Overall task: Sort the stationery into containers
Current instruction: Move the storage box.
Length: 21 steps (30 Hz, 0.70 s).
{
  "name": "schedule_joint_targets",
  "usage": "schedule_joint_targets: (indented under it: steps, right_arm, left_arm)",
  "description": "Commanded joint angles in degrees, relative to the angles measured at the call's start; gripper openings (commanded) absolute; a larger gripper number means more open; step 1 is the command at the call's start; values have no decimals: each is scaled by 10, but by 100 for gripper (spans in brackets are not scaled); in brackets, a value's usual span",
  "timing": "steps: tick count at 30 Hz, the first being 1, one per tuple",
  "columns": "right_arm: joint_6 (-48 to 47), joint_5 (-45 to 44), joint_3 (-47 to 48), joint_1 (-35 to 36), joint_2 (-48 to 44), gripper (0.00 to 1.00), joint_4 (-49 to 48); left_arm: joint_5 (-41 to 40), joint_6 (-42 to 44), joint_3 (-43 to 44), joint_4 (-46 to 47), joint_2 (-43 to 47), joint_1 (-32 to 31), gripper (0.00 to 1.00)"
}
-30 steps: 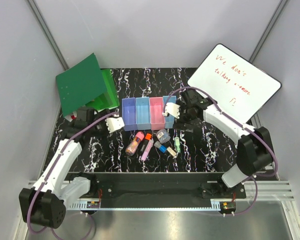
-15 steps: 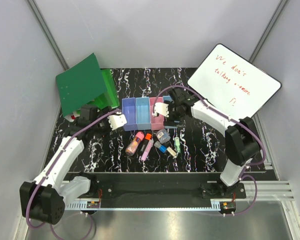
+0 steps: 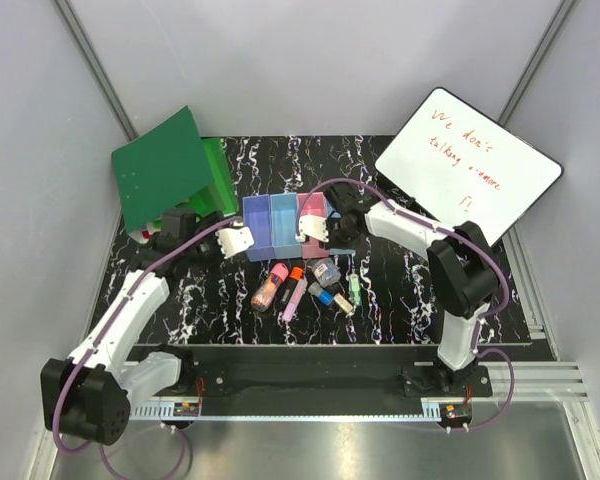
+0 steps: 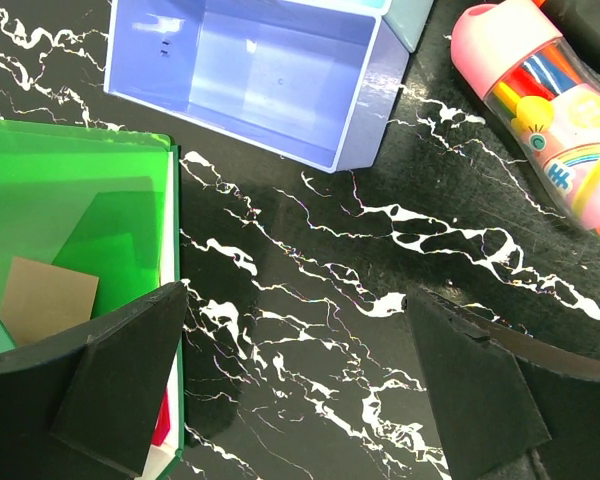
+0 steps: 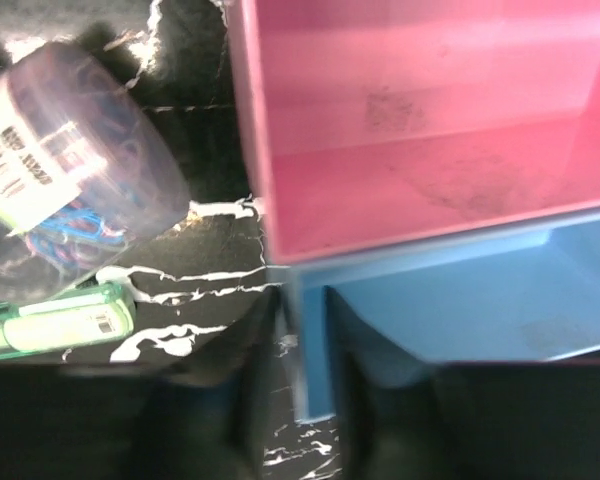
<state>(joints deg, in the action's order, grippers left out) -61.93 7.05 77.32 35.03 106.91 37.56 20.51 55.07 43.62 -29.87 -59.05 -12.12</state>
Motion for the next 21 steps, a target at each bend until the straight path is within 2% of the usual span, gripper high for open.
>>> schedule_joint_targets:
  steps: [1, 3, 8, 21]
  right_arm:
    - [-5, -2, 38, 6, 15, 22, -13]
    - [3, -8, 44, 6, 24, 17, -16]
    - [17, -15, 45, 7, 35, 11, -28]
    - [26, -53, 43, 6, 48, 10, -56]
  left_arm:
    - [-3, 3, 20, 22, 3, -3, 99]
    - [-1, 2, 19, 22, 7, -4, 99]
    - [2, 6, 10, 22, 18, -4, 99]
    - [8, 13, -6, 19, 41, -4, 99]
